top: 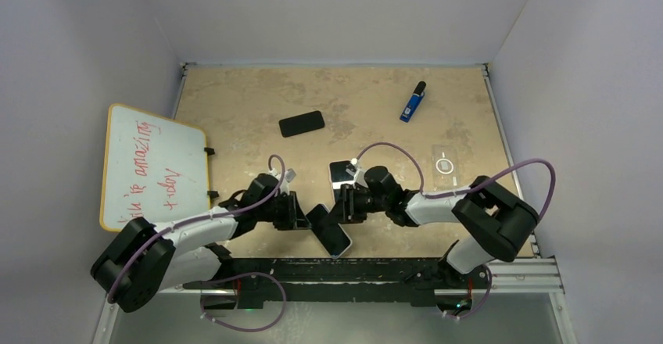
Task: Put the phone into the phone case
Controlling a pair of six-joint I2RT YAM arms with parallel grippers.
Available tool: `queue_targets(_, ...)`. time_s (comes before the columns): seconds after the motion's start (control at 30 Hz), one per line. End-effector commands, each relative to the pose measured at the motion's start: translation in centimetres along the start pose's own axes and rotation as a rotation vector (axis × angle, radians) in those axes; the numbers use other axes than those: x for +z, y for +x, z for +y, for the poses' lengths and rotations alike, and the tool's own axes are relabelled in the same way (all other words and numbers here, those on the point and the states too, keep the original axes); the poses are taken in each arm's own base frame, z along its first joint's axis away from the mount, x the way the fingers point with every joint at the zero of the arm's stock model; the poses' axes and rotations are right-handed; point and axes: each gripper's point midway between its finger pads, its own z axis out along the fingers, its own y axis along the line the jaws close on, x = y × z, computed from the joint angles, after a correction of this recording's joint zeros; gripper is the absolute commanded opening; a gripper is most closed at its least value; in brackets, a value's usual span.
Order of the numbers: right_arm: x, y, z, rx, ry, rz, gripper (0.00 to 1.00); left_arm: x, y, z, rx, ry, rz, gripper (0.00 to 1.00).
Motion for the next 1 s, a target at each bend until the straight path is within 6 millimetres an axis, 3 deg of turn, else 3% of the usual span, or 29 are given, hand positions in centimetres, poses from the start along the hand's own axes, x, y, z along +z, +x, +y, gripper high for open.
queue_targets(0.0,0.5,-1.1,3.0,-0.013,-0.130,-0.033,0.41,-0.1,-0.4,-2.8,-0.006,0.137,-0.013,0.14)
queue_targets(0.2,0.6,-1.2,2.3,-0.012,-0.110,-0.054,0.21,-0.6,-0.2,-3.1,-0.013,0.170,-0.028,0.14)
queue_targets(0.33,0.6,-1.1,2.2,-0.045,-0.088,-0.032,0.01,-1.0,-0.7,-4.0,-0.010,0.203,-0.052,0.18)
queue_targets(0.47,0.1,-1.6,3.0,-0.069,-0.088,-0.036,0.00,-2.1,-1.9,-6.2,0.040,0.264,-0.088,0.26)
queue_targets(0.63,-2.2,-4.2,6.0,-0.137,-0.119,-0.118,0.00,-5.1,-4.2,-9.2,0.155,0.277,-0.175,0.61)
queue_targets(0.73,-4.1,-5.8,7.5,-0.185,-0.117,-0.192,0.00,-7.4,-5.2,-11.3,0.224,0.314,-0.232,0.75)
queue_targets(0.97,-8.3,-8.4,13.1,-0.240,-0.228,-0.328,0.00,-11.1,-6.8,-14.5,0.237,0.391,-0.349,0.82)
